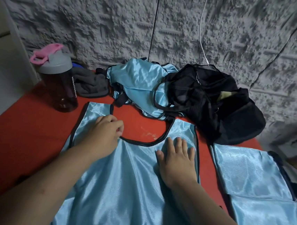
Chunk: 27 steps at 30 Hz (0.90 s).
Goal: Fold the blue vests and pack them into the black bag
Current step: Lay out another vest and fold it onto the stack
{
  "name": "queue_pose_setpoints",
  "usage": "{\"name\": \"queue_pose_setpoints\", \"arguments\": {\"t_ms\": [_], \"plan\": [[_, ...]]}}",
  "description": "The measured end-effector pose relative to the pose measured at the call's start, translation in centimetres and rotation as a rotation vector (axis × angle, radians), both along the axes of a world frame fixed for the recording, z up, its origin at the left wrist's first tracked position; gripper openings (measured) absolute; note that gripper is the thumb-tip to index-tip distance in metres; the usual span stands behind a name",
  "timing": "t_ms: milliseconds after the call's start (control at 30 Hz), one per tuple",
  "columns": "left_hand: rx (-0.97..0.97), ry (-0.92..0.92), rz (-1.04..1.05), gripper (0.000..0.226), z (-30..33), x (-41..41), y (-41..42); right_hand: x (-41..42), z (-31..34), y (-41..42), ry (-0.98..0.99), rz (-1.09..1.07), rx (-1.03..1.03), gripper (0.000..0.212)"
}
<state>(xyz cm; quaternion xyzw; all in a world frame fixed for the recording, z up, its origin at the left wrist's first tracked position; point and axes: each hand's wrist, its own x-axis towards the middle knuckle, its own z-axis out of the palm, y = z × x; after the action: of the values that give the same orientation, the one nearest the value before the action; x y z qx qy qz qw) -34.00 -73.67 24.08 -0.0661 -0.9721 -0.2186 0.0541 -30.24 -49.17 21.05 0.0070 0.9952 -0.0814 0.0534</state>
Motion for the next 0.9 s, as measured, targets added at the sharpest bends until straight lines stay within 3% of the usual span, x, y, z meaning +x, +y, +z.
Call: {"name": "queue_pose_setpoints", "arguments": {"t_ms": [133,233,367,467,600,767,900], "plan": [[-0.075,0.016,0.042,0.020,-0.3,0.3,0.4,-0.1,-0.2,0.1,0.012,0.006,-0.005,0.068],[0.001,0.015,0.036,0.010,0.2,0.3,0.5,-0.4,-0.6,0.2,0.038,-0.017,-0.020,0.066],[0.007,0.017,0.093,0.030,0.6,0.8,-0.1,-0.6,-0.2,-0.4,0.097,-0.108,0.027,0.066],[-0.011,0.007,0.163,0.028,1.2,2.1,-0.7,-0.3,1.0,-0.7,0.085,-0.146,0.006,0.069],[-0.083,-0.046,0.122,0.027,1.4,6.2,-1.0,1.1,2.5,-1.3,0.114,-0.021,-0.070,0.068],[-0.282,-0.121,0.093,0.028,0.0,10.4,-2.2,6.1,3.8,-3.3,-0.104,0.044,-0.088,0.072],[-0.232,-0.239,0.084,0.059,-1.5,11.6,-3.4,9.4,2.7,-2.8,-0.225,0.074,-0.029,0.084]]}}
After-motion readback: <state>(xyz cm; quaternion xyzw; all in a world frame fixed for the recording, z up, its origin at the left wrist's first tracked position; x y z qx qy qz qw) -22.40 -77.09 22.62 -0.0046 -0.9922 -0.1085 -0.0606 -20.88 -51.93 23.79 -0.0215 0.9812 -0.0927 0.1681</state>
